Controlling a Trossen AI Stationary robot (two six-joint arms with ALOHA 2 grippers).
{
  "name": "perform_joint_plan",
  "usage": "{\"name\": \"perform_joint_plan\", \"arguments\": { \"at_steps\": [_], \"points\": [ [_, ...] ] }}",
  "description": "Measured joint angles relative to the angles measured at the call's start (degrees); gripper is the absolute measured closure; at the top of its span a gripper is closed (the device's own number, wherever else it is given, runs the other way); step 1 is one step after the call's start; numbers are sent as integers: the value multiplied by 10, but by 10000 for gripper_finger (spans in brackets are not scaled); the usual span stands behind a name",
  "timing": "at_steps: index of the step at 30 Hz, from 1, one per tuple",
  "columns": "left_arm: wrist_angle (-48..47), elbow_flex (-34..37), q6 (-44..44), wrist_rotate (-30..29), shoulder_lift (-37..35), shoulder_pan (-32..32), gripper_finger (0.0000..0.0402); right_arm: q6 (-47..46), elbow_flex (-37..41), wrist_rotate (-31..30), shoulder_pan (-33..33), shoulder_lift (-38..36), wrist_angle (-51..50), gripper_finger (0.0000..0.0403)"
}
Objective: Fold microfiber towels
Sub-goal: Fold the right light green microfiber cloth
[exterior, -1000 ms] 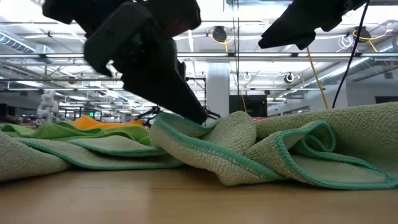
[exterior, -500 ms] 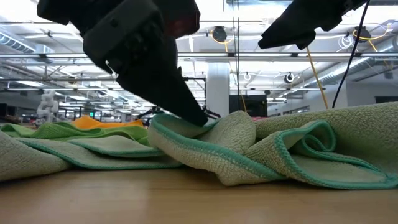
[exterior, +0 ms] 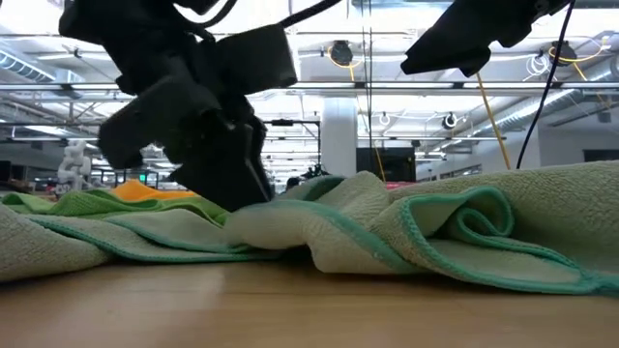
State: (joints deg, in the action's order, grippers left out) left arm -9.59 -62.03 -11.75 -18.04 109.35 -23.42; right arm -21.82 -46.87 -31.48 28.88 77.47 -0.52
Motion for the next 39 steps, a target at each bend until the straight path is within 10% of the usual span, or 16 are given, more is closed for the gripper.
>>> {"name": "perform_joint_plan", "arguments": {
  "at_steps": [3, 27, 39],
  "points": [
    [-13, 0, 3, -3, -20, 0, 388, 5, 0, 0, 0, 7, 12, 312],
    [-80, 1, -2, -45, -145, -65, 385, 294, -63, 69, -11, 227, 289, 170],
    [-74, 1, 0, -45, -145, -64, 380, 318, -63, 77, -38, 245, 348, 287]
  ]
}}
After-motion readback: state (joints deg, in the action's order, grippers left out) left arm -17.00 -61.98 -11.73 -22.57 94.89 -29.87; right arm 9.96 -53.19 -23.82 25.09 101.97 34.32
